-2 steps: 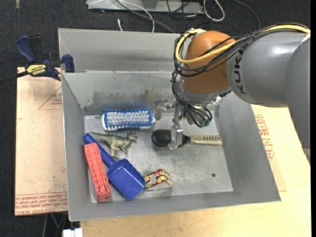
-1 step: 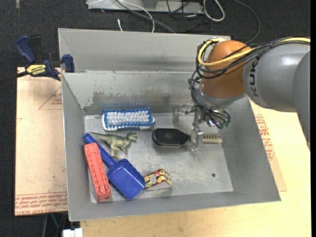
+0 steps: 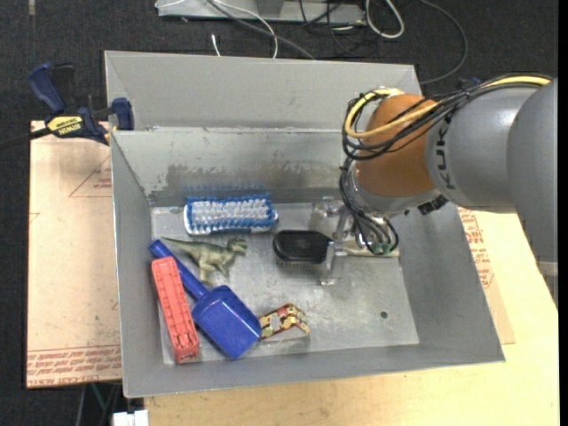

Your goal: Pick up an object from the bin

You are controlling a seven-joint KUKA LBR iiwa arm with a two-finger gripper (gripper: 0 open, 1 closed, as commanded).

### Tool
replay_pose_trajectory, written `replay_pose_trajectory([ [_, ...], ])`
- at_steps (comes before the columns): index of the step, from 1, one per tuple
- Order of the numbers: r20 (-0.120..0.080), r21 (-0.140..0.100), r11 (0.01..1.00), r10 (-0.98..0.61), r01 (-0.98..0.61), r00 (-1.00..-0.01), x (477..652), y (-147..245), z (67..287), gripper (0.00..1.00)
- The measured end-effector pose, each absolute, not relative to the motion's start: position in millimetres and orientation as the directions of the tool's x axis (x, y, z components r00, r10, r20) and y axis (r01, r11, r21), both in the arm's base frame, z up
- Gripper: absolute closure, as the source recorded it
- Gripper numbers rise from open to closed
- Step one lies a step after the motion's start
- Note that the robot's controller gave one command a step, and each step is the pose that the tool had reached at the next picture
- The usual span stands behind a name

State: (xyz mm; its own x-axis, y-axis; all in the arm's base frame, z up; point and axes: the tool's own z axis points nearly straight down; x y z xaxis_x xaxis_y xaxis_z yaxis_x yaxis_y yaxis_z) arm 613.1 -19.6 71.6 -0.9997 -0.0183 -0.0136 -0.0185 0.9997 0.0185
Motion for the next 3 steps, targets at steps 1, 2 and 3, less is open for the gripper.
replay_pose_trajectory([
  [1, -0.012, 0.01, 0.948, -0.319, -0.319, -0.948, 633.7, -8.8, 70.3, 1.0],
  [2, -0.012, 0.01, 0.948, -0.318, -0.319, -0.948, 633.5, -9.0, 69.9, 1.0],
  [3, -0.014, 0.011, 0.947, -0.321, -0.321, -0.947, 629.6, 0.5, 69.4, 1.0],
])
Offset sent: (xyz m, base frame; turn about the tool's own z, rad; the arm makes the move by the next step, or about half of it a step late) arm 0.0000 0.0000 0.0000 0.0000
